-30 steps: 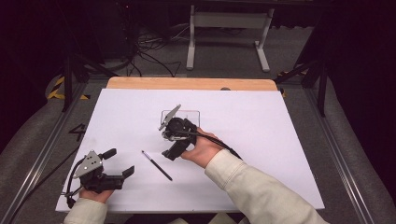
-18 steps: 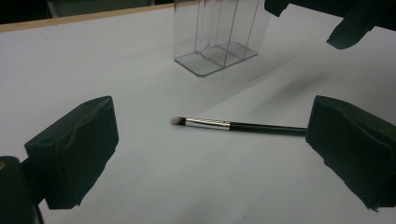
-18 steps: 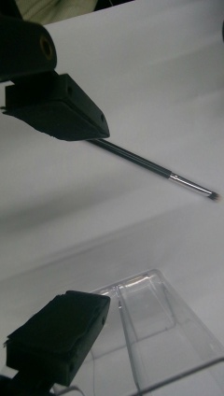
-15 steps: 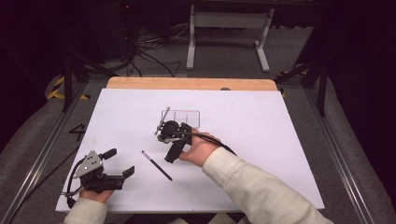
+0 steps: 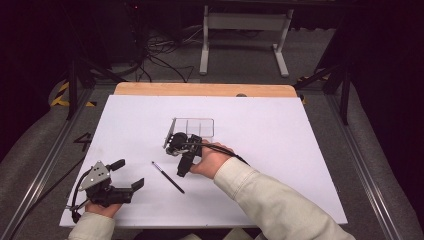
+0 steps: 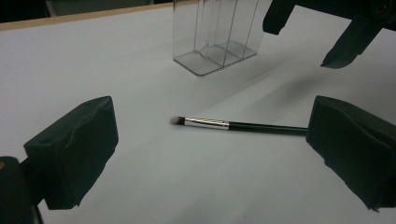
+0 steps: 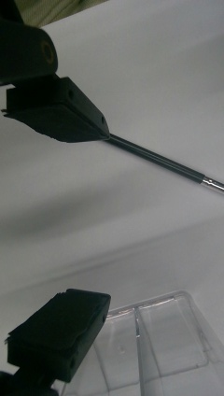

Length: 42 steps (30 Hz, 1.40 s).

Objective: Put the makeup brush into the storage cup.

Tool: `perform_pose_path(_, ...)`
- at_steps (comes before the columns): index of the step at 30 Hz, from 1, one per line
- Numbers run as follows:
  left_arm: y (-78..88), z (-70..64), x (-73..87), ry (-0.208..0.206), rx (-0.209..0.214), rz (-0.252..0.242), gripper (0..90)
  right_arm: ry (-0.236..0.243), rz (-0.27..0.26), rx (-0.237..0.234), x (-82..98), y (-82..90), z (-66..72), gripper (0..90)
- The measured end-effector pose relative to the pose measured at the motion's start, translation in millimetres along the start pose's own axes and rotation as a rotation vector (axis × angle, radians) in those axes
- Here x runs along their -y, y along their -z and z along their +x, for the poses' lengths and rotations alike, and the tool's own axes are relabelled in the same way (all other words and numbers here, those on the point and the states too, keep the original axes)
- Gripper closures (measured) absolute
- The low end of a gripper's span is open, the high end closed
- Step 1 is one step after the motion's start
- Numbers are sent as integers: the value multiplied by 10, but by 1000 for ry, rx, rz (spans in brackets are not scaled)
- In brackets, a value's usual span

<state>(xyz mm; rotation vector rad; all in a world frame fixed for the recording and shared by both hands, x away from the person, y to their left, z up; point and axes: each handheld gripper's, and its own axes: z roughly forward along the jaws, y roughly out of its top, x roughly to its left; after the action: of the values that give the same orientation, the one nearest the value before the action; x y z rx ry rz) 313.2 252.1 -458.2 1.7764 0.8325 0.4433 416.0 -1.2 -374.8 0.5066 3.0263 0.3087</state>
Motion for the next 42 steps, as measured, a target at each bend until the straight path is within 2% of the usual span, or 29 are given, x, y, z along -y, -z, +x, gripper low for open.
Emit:
perform_pose_path(23, 4, -2, 0, 3, 4, -2, 30, 24, -17, -57, -212, -241, 129, 184)
perform_pose_path(30, 7, -1, 1, 3, 7, -4, 29, 27, -14, -80, -254, -330, 167, 218)
perform_pose_path(42, 5, -2, 3, -3, 1, 2, 32, 28, -10, -67, -293, -430, 216, 302)
